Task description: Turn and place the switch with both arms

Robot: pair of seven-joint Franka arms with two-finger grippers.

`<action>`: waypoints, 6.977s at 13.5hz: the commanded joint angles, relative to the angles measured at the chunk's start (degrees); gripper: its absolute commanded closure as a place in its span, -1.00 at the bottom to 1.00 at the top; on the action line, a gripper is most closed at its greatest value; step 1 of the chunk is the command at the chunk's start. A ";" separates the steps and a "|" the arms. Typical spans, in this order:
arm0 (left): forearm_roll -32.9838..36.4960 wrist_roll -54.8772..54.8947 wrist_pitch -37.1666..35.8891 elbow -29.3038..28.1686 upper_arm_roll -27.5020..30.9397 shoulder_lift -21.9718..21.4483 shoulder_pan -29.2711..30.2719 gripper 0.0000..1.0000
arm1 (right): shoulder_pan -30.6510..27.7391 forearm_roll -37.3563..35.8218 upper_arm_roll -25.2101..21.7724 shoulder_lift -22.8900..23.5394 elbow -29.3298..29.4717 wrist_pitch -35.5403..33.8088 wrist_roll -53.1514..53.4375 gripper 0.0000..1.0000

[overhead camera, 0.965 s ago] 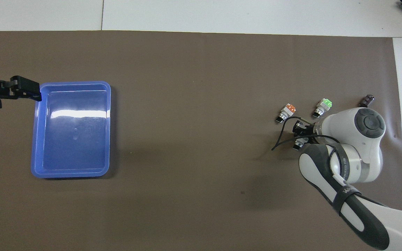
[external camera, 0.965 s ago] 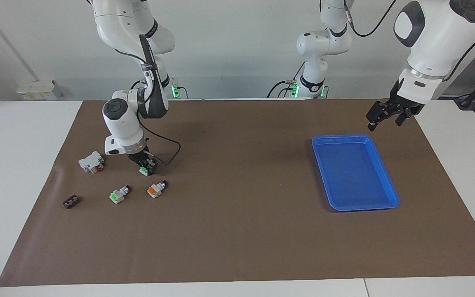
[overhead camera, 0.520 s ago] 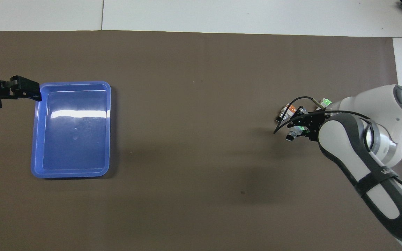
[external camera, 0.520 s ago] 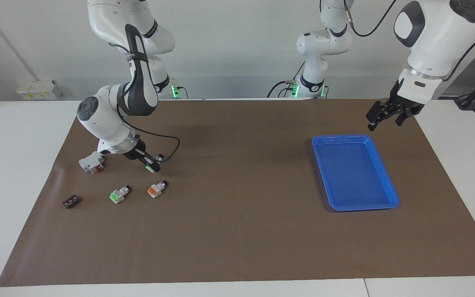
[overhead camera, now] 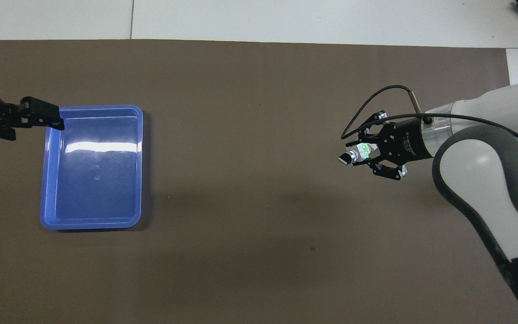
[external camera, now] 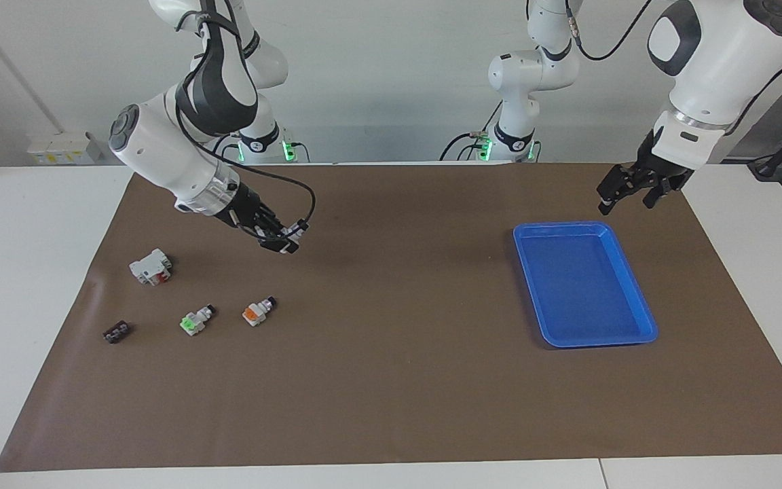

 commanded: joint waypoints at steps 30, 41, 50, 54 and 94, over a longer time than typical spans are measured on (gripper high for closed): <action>-40.03 -17.17 11.84 -17.44 -0.38 -8.12 -10.08 0.31 | 24.33 8.31 0.99 7.93 11.34 20.25 35.64 1.00; -44.78 -31.07 17.28 -18.32 -0.46 -8.04 -10.34 0.49 | 23.62 10.86 0.99 7.58 11.42 20.86 36.52 1.00; -45.57 -31.95 19.92 -18.76 -0.64 -7.95 -10.79 0.48 | 23.53 10.86 0.90 7.58 11.42 20.86 36.78 1.00; -45.66 -32.22 22.03 -18.93 -0.73 -7.68 -12.36 0.36 | 23.53 10.86 0.81 7.58 11.42 20.78 36.78 1.00; -44.61 16.00 21.16 -20.34 -0.64 -7.86 -17.55 1.00 | 22.83 10.77 0.46 6.44 10.90 18.84 36.78 1.00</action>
